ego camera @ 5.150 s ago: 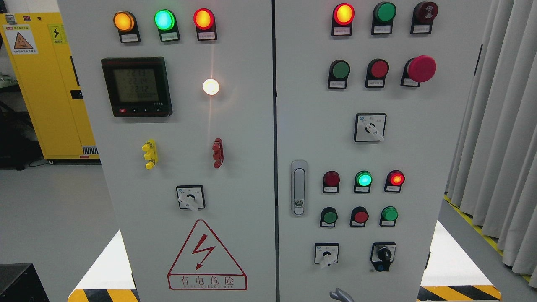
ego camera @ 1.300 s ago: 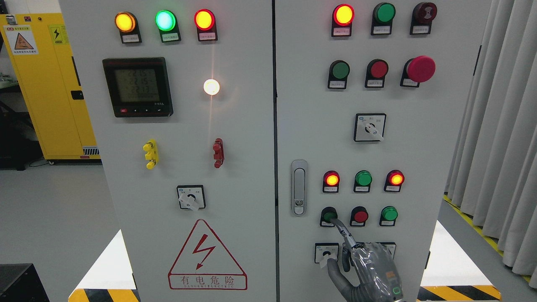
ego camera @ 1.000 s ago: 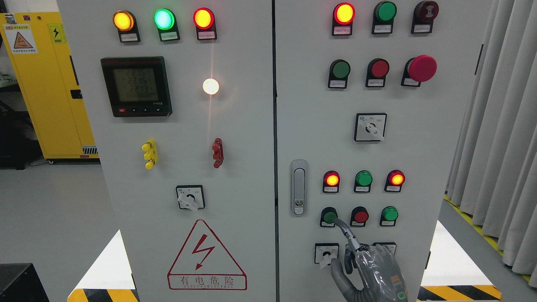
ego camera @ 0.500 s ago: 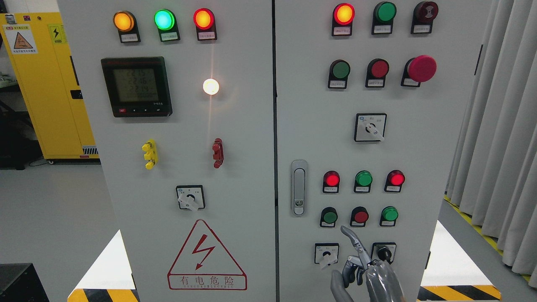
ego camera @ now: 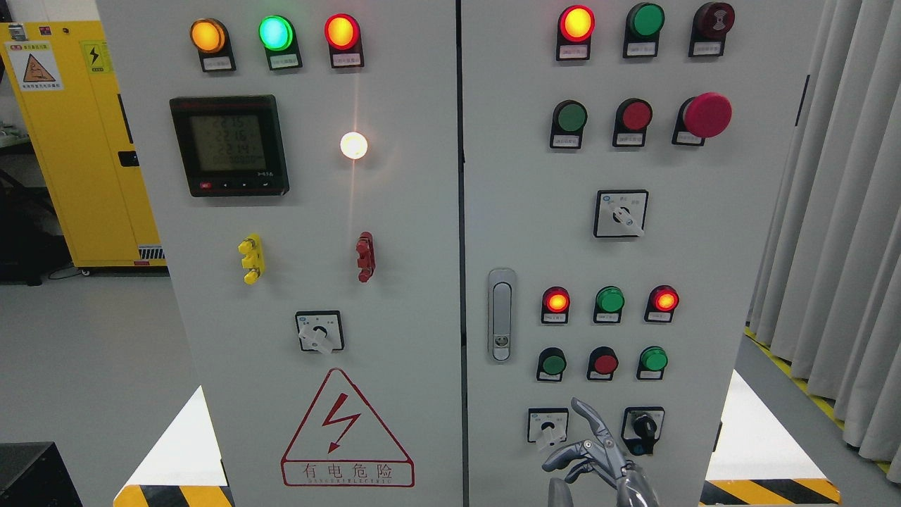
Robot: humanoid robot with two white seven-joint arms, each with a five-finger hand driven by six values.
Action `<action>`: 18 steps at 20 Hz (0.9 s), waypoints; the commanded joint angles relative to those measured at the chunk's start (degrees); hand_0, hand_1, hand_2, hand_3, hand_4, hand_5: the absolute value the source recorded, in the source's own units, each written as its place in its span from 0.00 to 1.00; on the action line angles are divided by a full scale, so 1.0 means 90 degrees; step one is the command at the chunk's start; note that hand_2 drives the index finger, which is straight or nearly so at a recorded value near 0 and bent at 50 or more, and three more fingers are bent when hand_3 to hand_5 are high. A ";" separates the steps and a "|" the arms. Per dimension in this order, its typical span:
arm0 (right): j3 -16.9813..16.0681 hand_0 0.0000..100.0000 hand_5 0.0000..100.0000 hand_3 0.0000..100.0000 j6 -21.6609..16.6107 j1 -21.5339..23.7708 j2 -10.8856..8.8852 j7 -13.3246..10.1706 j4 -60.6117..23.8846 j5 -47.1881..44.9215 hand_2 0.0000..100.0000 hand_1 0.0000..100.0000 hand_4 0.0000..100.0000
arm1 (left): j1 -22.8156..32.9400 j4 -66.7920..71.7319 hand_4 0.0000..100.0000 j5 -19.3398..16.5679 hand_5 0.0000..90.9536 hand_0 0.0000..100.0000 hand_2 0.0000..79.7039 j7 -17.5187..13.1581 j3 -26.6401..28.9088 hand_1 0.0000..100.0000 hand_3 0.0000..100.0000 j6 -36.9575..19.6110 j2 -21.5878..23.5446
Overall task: Press green start button
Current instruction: 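Pull the right hand back down away from the button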
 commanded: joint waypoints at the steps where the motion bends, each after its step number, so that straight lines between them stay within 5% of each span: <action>1: 0.0397 0.42 0.18 0.12 0.0189 0.0200 -0.0039 0.0031 -0.0418 -0.0697 0.00 0.55 0.18 | 0.0008 0.0002 0.00 0.0000 0.00 0.12 0.00 0.0002 0.0000 0.56 0.00 -0.0003 0.0000; 18: 0.0387 0.37 0.17 0.12 0.0288 0.0298 -0.0059 0.0041 -0.0467 -0.0776 0.00 0.57 0.18 | -0.0002 0.0002 0.00 0.0000 0.00 0.12 0.00 0.0002 0.0000 0.56 0.00 -0.0003 0.0000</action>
